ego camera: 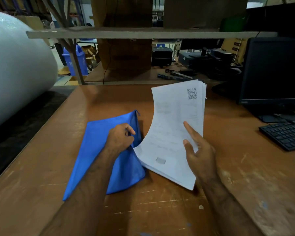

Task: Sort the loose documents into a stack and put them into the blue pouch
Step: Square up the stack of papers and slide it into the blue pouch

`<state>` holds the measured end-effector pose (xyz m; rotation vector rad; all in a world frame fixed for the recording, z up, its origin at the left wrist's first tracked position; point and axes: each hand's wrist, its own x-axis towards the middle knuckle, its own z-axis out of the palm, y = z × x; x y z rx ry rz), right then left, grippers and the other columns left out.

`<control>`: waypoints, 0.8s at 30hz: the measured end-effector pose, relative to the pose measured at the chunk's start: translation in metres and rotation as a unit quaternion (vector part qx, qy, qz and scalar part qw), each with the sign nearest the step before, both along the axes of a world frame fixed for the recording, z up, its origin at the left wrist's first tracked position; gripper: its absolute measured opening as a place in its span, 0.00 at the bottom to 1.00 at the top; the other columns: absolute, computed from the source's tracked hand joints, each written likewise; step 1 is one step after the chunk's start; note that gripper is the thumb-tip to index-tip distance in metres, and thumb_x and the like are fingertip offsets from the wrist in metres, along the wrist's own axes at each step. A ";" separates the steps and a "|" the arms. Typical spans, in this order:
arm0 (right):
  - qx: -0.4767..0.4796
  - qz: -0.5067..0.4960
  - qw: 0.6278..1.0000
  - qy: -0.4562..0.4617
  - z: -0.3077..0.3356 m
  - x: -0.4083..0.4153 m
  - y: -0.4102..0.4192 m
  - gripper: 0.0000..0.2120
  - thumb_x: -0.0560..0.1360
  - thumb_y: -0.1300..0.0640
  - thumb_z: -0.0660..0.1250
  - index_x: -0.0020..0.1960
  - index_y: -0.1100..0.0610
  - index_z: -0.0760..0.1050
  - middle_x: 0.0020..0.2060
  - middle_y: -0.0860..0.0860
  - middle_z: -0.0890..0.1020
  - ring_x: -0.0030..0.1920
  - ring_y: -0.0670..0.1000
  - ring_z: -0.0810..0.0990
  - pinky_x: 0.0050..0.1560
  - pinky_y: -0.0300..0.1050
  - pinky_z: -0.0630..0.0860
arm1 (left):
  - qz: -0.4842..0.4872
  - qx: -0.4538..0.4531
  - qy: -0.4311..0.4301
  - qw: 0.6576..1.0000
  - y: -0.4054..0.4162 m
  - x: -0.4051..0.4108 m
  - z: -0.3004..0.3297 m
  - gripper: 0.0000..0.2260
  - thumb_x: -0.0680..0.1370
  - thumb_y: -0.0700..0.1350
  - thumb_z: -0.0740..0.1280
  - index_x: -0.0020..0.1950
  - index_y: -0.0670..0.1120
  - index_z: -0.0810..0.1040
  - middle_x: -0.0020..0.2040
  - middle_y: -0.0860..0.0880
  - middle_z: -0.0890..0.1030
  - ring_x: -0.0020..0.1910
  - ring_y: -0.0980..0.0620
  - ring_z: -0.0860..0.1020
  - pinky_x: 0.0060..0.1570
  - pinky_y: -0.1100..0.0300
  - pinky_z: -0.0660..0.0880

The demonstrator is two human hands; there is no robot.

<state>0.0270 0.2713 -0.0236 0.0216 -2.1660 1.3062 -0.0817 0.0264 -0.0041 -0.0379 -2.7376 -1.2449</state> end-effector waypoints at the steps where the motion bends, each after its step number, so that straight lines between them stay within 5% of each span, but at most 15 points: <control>1: 0.000 0.007 1.000 -0.013 -0.003 0.004 0.001 0.25 0.78 0.53 0.68 0.73 0.39 0.70 0.65 0.23 0.68 0.62 0.23 0.69 0.51 0.23 0.73 | -0.001 0.000 -0.005 1.000 0.001 -0.001 0.001 0.12 0.70 0.32 0.68 0.40 0.50 0.82 0.34 0.52 0.77 0.38 0.48 0.79 0.37 0.57 0.79; 5: -0.023 0.041 0.998 -0.046 -0.008 0.012 0.000 0.30 0.78 0.54 0.70 0.76 0.37 0.66 0.66 0.19 0.66 0.66 0.26 0.68 0.53 0.27 0.75 | -0.023 0.001 -0.015 1.000 0.013 -0.004 0.005 0.09 0.72 0.37 0.72 0.50 0.45 0.85 0.41 0.52 0.82 0.45 0.48 0.83 0.43 0.48 0.85; 10: -0.039 0.062 0.995 -0.071 -0.007 0.011 -0.005 0.32 0.79 0.58 0.70 0.76 0.36 0.63 0.64 0.16 0.65 0.64 0.24 0.67 0.48 0.22 0.74 | -0.044 -0.055 0.029 0.997 0.032 -0.004 0.014 0.12 0.71 0.35 0.71 0.51 0.45 0.86 0.45 0.50 0.85 0.47 0.48 0.82 0.48 0.49 0.83; 16: -0.049 0.042 0.986 -0.157 -0.019 0.004 -0.002 0.33 0.79 0.56 0.70 0.79 0.39 0.62 0.70 0.32 0.68 0.57 0.34 0.75 0.51 0.32 0.78 | -0.015 -0.077 0.043 0.996 0.042 -0.007 0.009 0.13 0.72 0.38 0.72 0.55 0.47 0.84 0.52 0.49 0.84 0.52 0.48 0.81 0.53 0.53 0.79; 21: -0.040 0.044 0.974 -0.216 -0.021 0.001 0.001 0.28 0.81 0.53 0.68 0.78 0.40 0.63 0.65 0.31 0.69 0.51 0.34 0.75 0.40 0.29 0.75 | -0.070 -0.187 -0.002 0.980 0.055 -0.011 0.004 0.13 0.73 0.39 0.70 0.56 0.49 0.83 0.54 0.50 0.84 0.55 0.47 0.80 0.53 0.56 0.75; 24: -0.093 0.054 0.969 -0.222 -0.018 -0.004 0.005 0.23 0.82 0.52 0.67 0.75 0.42 0.69 0.68 0.34 0.71 0.55 0.36 0.75 0.49 0.35 0.79 | -0.067 -0.210 0.006 0.975 0.057 -0.011 0.000 0.12 0.74 0.39 0.70 0.57 0.48 0.82 0.56 0.49 0.83 0.56 0.46 0.80 0.56 0.55 0.75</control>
